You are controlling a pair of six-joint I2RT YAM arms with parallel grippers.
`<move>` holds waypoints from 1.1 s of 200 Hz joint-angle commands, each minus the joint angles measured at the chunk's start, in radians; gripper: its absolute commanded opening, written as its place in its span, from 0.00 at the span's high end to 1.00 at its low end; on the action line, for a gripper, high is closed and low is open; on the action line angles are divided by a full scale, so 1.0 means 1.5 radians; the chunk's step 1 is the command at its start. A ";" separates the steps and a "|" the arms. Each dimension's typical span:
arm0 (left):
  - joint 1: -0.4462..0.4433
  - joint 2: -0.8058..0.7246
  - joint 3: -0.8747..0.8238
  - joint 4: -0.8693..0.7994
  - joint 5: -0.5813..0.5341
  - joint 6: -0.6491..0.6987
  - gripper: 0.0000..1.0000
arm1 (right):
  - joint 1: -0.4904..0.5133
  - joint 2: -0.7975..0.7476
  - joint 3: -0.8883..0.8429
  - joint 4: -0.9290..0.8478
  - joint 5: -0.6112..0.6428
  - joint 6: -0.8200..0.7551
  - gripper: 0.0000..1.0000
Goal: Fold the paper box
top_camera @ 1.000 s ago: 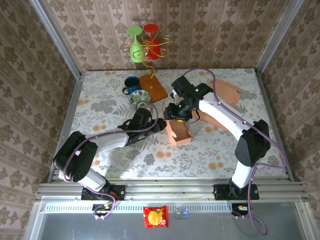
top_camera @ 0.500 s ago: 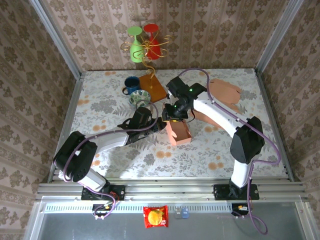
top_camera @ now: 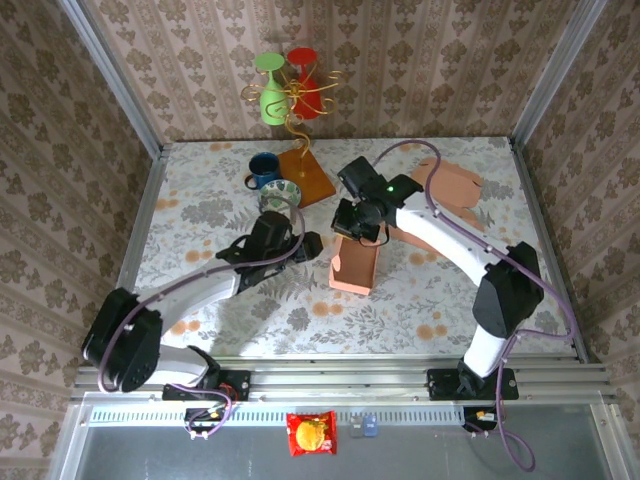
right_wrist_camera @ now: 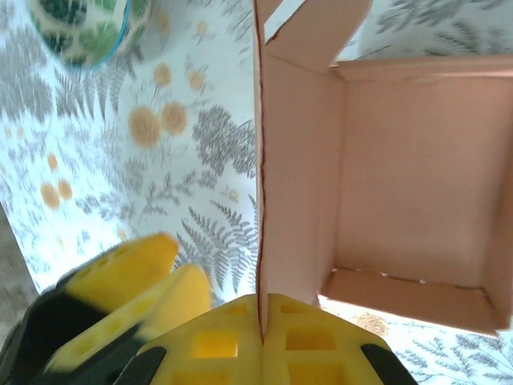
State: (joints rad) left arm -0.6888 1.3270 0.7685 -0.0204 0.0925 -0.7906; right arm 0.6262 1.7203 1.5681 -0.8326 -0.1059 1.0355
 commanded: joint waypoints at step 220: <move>-0.107 0.035 0.085 0.012 0.059 0.578 0.35 | -0.001 0.081 0.204 -0.351 0.247 0.565 1.00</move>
State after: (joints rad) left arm -0.8230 1.3556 0.8635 -0.0643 0.1627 0.0269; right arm 0.6346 1.8473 1.8759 -1.3209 0.2359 1.8595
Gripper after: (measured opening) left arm 0.645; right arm 0.066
